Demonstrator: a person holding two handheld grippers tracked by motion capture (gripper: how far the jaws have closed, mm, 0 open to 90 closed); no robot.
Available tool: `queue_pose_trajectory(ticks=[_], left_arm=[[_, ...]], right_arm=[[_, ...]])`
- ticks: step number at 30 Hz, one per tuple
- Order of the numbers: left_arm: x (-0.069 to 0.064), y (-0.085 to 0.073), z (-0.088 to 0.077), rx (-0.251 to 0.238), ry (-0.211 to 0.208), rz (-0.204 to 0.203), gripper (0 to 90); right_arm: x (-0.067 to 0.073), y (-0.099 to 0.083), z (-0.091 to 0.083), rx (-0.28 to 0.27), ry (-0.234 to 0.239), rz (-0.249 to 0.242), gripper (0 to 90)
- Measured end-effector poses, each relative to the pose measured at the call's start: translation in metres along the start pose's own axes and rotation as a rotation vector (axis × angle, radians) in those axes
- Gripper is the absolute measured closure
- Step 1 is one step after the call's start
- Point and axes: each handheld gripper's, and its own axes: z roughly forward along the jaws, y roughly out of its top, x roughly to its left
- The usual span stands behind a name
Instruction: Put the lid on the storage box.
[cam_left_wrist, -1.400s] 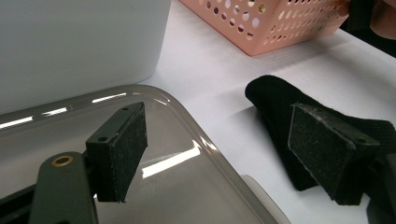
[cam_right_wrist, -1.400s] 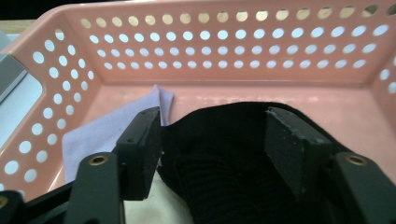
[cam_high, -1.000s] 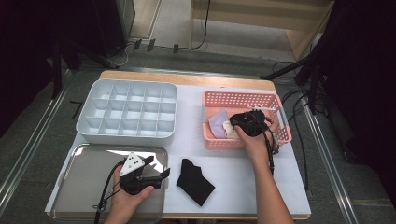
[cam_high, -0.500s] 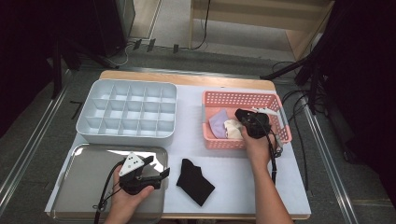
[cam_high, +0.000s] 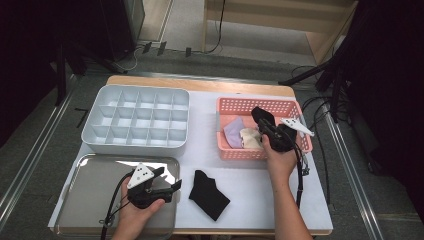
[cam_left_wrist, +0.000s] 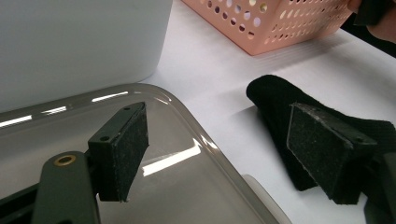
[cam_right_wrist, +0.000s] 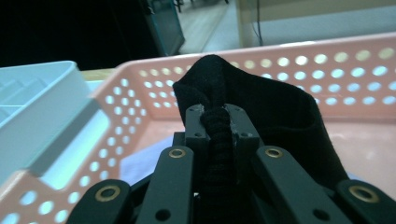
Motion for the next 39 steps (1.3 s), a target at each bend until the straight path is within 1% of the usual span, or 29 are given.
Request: queue_pose_trajectory(ticks=[3, 4, 7, 9, 12, 14, 15, 16, 17, 19, 20, 21, 22, 23, 24, 25, 26, 27, 28, 29, 30, 31, 32, 33, 35, 36, 37, 38, 39], left_arm=[[0.000, 0.000, 0.000, 0.002, 0.001, -0.001, 21.4], [0.000, 0.000, 0.000, 0.002, 0.002, 0.000, 21.4], [0.000, 0.000, 0.000, 0.000, 0.001, 0.000, 21.4], [0.000, 0.000, 0.000, -0.003, 0.000, -0.001, 21.4], [0.000, 0.000, 0.000, -0.005, 0.001, -0.003, 21.5], [0.000, 0.000, 0.000, -0.005, 0.001, -0.003, 21.5], [0.000, 0.000, 0.000, -0.005, 0.001, -0.003, 21.5], [0.000, 0.000, 0.000, -0.005, 0.001, -0.003, 21.5], [0.000, 0.000, 0.000, -0.005, 0.001, -0.003, 21.5], [0.000, 0.000, 0.000, -0.005, 0.001, -0.003, 21.5], [0.000, 0.000, 0.000, -0.005, 0.001, -0.003, 21.5], [0.000, 0.000, 0.000, -0.005, 0.000, -0.003, 21.5], [0.000, 0.000, 0.000, -0.005, 0.001, -0.004, 21.5], [0.000, 0.000, 0.000, -0.003, 0.002, -0.004, 21.5], [0.000, 0.000, 0.000, -0.004, 0.002, -0.005, 21.5], [0.000, 0.000, 0.000, -0.001, 0.002, -0.002, 21.5], [0.000, 0.000, 0.000, -0.001, 0.002, -0.002, 21.5], [0.000, 0.000, 0.000, -0.003, 0.000, -0.002, 21.5], [0.000, 0.000, 0.000, -0.003, 0.000, -0.001, 21.5], [0.000, 0.000, 0.000, -0.002, 0.001, -0.001, 21.5], [0.000, 0.000, 0.000, -0.003, 0.001, -0.001, 21.5], [0.000, 0.000, 0.000, -0.003, 0.001, -0.001, 21.5], [0.000, 0.000, 0.000, -0.003, 0.001, -0.002, 21.5], [0.000, 0.000, 0.000, -0.003, 0.001, -0.001, 21.5], [0.000, 0.000, 0.000, -0.003, 0.001, -0.001, 21.5], [0.000, 0.000, 0.000, -0.001, 0.002, -0.002, 21.5], [0.000, 0.000, 0.000, -0.001, 0.001, -0.005, 21.5], [0.000, 0.000, 0.000, -0.002, 0.000, -0.005, 21.6], [0.000, 0.000, 0.000, -0.002, 0.000, -0.005, 21.5]], right_arm=[[0.005, 0.000, -0.002, -0.020, 0.028, -0.016, 81.3], [0.008, 0.000, -0.003, -0.030, 0.047, -0.027, 81.2], [0.015, 0.000, -0.005, -0.057, 0.112, -0.036, 81.2], [0.019, 0.000, -0.006, -0.068, 0.143, -0.045, 81.3], [0.026, -0.001, -0.008, -0.059, 0.225, -0.036, 81.2], [0.032, -0.002, -0.008, -0.044, 0.294, -0.033, 81.1], [0.034, -0.003, -0.008, -0.039, 0.333, -0.022, 81.0], [0.036, -0.003, -0.007, -0.033, 0.350, -0.016, 80.9], [0.037, -0.004, -0.005, -0.018, 0.334, -0.025, 80.7], [0.037, -0.006, -0.001, 0.028, 0.229, -0.047, 80.5], [0.035, -0.007, 0.002, 0.051, 0.152, -0.056, 80.0], [0.032, -0.009, 0.004, 0.066, 0.101, -0.046, 79.7], [0.030, -0.009, 0.005, 0.064, 0.078, -0.049, 79.3], [0.028, -0.008, 0.005, 0.050, 0.036, -0.052, 78.4], [0.028, -0.008, 0.004, 0.046, 0.003, -0.053, 78.0], [0.026, -0.007, 0.004, 0.042, -0.024, -0.066, 77.0], [0.025, -0.007, 0.005, 0.049, -0.034, -0.061, 76.0], [0.024, -0.007, 0.007, 0.054, -0.045, -0.070, 74.6], [0.024, -0.008, 0.009, 0.070, -0.076, -0.082, 71.1], [0.024, -0.008, 0.010, 0.076, -0.103, -0.090, 67.9], [0.024, -0.009, 0.012, 0.076, -0.126, -0.111, 64.2], [0.024, -0.008, 0.013, 0.079, -0.139, -0.099, 60.3], [0.023, -0.008, 0.014, 0.072, -0.146, -0.106, 56.0], [0.023, -0.008, 0.015, 0.069, -0.158, -0.101, 53.5], [0.023, -0.008, 0.017, 0.063, -0.183, -0.123, 50.4], [0.023, -0.009, 0.018, 0.055, -0.182, -0.130, 50.7], [0.024, -0.009, 0.019, 0.052, -0.183, -0.160, 55.6], [0.025, -0.009, 0.019, 0.048, -0.192, -0.195, 58.0], [0.025, -0.009, 0.019, 0.041, -0.187, -0.216, 59.0]])
